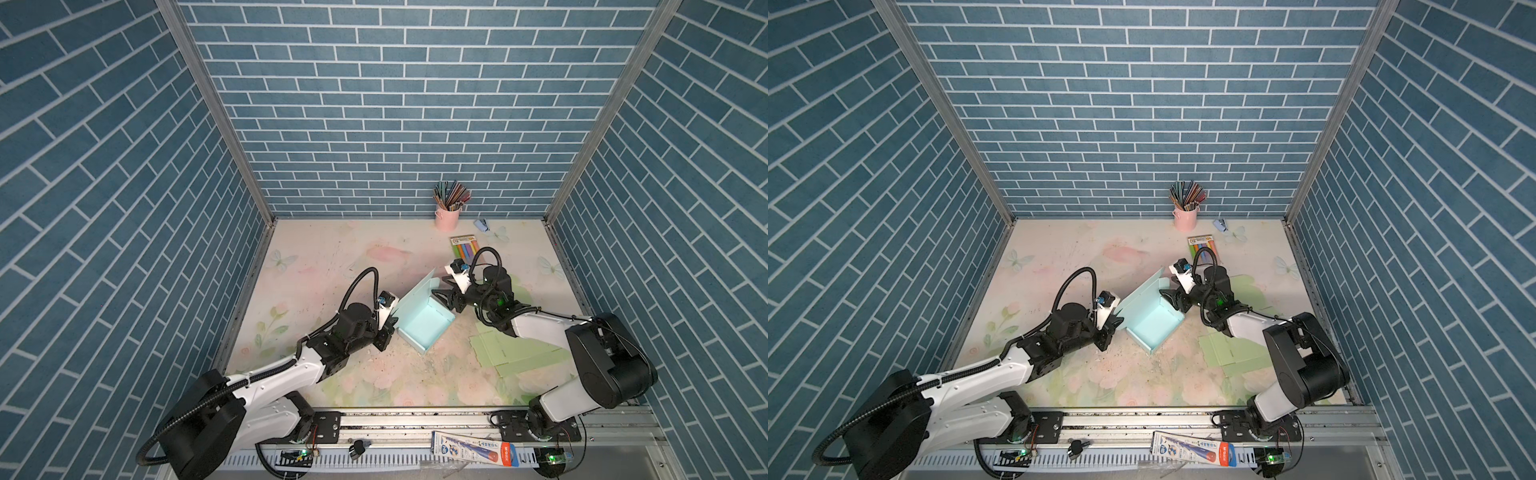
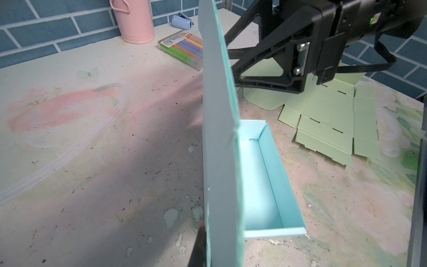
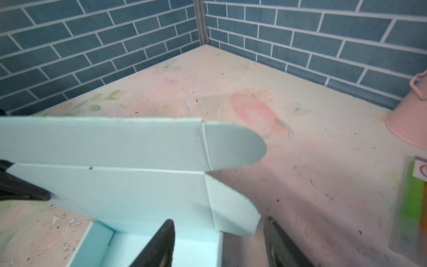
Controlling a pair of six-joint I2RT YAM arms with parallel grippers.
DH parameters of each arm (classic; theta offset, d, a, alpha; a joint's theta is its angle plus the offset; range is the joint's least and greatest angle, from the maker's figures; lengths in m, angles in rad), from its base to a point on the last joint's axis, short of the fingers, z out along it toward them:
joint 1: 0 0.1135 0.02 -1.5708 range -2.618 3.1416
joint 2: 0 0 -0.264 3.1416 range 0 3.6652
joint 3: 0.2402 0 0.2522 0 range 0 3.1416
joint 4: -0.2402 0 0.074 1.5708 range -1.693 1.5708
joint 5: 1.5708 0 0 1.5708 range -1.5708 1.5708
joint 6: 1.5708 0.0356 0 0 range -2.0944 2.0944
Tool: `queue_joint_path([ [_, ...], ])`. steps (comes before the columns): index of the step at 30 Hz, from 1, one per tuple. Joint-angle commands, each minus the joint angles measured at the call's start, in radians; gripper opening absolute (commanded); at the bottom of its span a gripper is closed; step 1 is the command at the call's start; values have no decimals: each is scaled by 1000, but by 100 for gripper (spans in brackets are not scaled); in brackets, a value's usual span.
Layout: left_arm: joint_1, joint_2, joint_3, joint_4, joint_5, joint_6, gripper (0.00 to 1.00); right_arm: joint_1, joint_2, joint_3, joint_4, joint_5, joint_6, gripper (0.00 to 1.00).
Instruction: Fold the paper box
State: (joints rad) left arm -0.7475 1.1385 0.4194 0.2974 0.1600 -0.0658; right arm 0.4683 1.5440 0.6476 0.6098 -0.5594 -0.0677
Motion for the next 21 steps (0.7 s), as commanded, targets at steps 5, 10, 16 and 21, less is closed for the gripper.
queue_joint_path([
  [5, -9, 0, 27, 0, 16, 10, 1, -3, 45, 61, -12, -101, -51, 58],
  [10, -9, 2, 28, -6, 10, 11, 1, -3, 28, 61, -41, -95, -72, 51],
  [16, -10, -6, 26, -8, 4, 18, 1, -2, 18, 65, -74, -88, -92, 49],
  [21, -9, -10, 27, -10, 1, 23, 1, -3, 21, 71, -90, -80, -96, 48],
])
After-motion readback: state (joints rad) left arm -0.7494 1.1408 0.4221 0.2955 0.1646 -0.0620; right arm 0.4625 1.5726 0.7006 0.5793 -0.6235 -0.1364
